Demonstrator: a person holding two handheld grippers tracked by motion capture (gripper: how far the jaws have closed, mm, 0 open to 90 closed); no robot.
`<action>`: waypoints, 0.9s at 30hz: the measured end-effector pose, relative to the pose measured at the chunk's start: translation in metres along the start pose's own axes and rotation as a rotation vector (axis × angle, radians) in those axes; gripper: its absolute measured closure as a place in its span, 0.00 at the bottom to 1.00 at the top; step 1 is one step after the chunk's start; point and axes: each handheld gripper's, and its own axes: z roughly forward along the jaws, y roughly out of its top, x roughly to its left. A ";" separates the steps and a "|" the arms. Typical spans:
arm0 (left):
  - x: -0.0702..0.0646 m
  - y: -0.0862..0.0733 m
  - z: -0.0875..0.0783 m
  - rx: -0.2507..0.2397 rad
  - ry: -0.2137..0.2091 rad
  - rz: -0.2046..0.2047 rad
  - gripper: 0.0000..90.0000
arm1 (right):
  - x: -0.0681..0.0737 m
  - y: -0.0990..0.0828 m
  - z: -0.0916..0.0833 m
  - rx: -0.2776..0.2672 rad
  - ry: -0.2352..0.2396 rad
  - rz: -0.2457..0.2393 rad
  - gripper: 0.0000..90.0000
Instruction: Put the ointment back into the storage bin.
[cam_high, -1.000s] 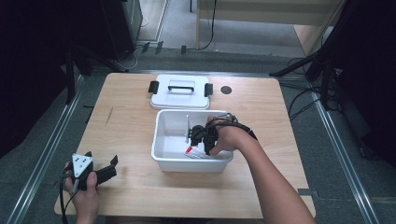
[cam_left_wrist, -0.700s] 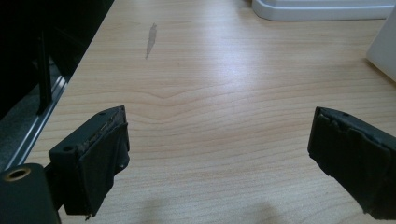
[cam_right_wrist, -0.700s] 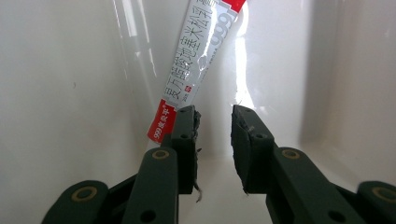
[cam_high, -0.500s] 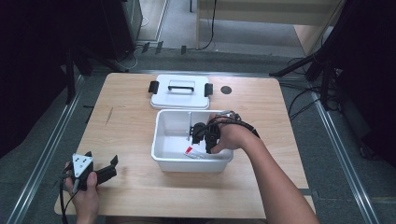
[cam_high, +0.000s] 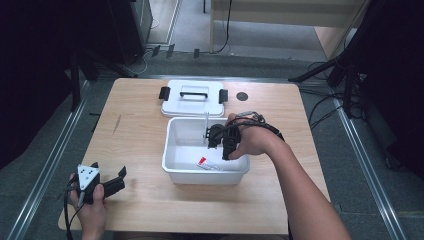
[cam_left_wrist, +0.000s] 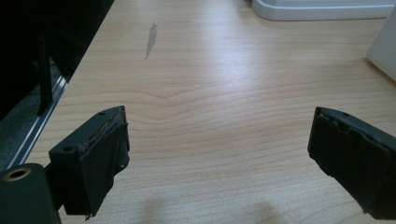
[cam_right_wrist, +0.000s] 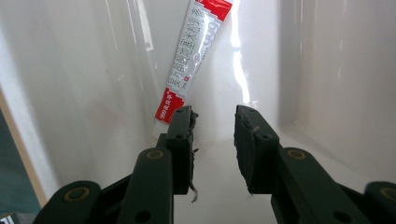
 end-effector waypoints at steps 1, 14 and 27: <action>0.000 0.000 0.000 0.001 0.000 0.001 0.06 | 0.000 -0.001 -0.002 0.004 0.001 0.007 0.77; 0.000 0.000 0.000 0.002 0.002 0.003 0.06 | -0.001 -0.015 -0.027 -0.048 0.040 0.043 0.58; -0.001 0.000 0.000 0.002 0.002 0.004 0.06 | 0.003 -0.035 -0.046 -0.087 0.066 0.049 0.37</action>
